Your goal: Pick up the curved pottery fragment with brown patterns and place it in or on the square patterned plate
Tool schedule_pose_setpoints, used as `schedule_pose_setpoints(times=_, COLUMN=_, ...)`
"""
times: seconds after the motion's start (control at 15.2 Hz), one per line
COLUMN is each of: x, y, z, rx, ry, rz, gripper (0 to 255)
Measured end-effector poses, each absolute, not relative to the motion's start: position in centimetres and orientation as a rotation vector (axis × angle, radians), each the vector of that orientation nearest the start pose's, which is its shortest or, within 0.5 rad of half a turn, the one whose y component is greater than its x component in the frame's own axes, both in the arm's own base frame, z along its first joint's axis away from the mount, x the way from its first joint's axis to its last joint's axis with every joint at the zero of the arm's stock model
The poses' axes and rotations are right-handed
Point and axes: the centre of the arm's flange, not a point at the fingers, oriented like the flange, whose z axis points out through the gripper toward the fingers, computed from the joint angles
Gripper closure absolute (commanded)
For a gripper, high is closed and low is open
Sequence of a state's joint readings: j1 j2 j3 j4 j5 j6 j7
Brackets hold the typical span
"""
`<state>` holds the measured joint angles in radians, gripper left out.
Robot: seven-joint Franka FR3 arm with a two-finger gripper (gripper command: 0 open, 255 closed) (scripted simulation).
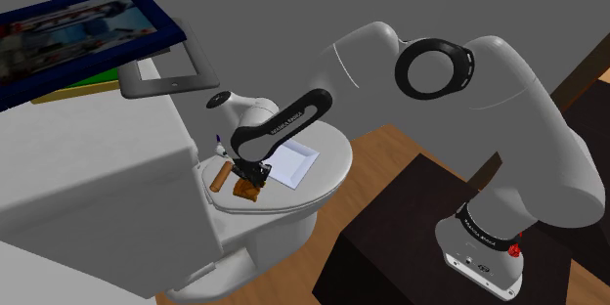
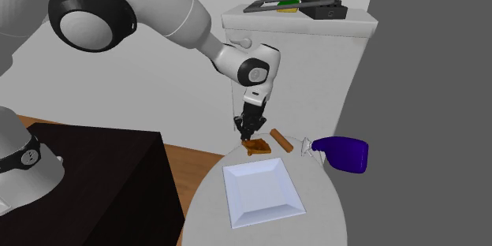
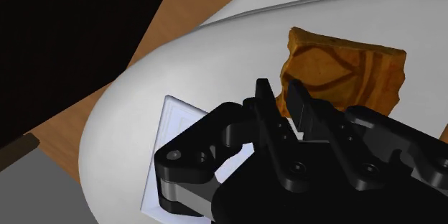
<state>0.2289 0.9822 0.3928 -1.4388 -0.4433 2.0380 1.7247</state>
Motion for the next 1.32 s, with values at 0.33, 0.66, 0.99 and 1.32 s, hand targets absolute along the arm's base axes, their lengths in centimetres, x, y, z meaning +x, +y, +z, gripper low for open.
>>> schedule_pose_setpoints(times=0.33, x=58.7, y=34.4, z=10.7, rx=-3.033, ry=1.563, rz=0.172, gripper=255)
schedule_pose_setpoints(times=0.66, x=56.1, y=32.5, z=9.9, rx=-3.000, ry=1.634, rz=0.102, gripper=0)
schedule_pose_setpoints(times=0.99, x=53.2, y=30.2, z=9.6, rx=-2.848, ry=1.683, rz=-0.113, gripper=0)
schedule_pose_setpoints(times=1.32, x=48.4, y=28.4, z=7.6, rx=-2.527, ry=1.582, rz=-0.308, gripper=0)
